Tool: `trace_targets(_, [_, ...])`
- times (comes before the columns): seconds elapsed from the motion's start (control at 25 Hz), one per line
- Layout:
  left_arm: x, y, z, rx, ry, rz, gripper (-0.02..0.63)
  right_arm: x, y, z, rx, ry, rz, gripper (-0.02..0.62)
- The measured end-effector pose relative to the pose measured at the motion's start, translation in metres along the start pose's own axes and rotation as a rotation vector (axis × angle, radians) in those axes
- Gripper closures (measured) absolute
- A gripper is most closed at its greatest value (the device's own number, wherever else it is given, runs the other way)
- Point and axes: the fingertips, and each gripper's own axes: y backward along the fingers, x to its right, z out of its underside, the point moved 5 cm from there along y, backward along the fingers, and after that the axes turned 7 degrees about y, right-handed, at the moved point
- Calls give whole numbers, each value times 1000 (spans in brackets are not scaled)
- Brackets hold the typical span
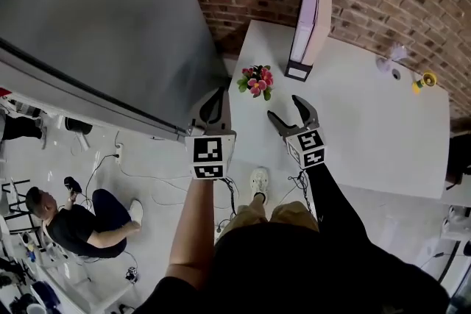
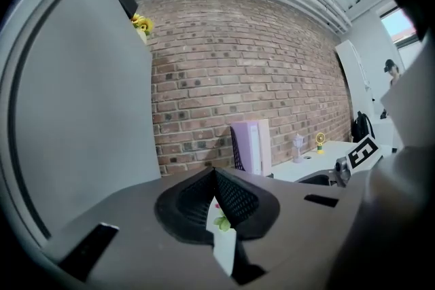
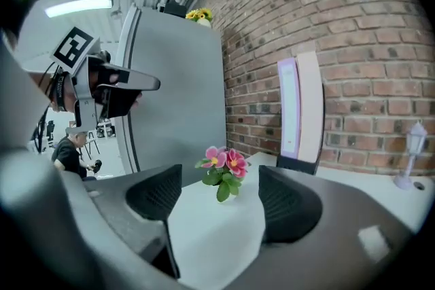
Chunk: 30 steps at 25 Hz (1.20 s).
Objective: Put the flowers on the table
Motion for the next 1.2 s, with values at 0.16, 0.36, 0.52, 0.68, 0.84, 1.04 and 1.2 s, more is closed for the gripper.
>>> trace_targets(0.16, [20, 31, -7, 12, -4, -23, 597, -1, 44, -27, 52, 28, 22, 249])
trace_targets(0.36, [51, 68, -17, 36, -6, -49, 597, -5, 98, -61, 124, 64, 40, 249])
trace_targets(0.52, [80, 103, -20, 47, -14, -57, 597, -15, 146, -86, 200, 57, 41, 249])
trace_targets(0.68, [106, 137, -25, 59, -19, -63, 597, -27, 188, -103, 252, 73, 28, 249])
trace_targets(0.84, [126, 163, -27, 62, -22, -62, 597, -34, 218, -106, 270, 62, 17, 249])
trace_targets(1.04, [145, 181, -31, 72, -38, -56, 597, -33, 247, -103, 280, 61, 36, 253])
trace_targets(1.2, [151, 188, -36, 80, -47, -57, 597, -35, 258, -107, 287, 67, 26, 262])
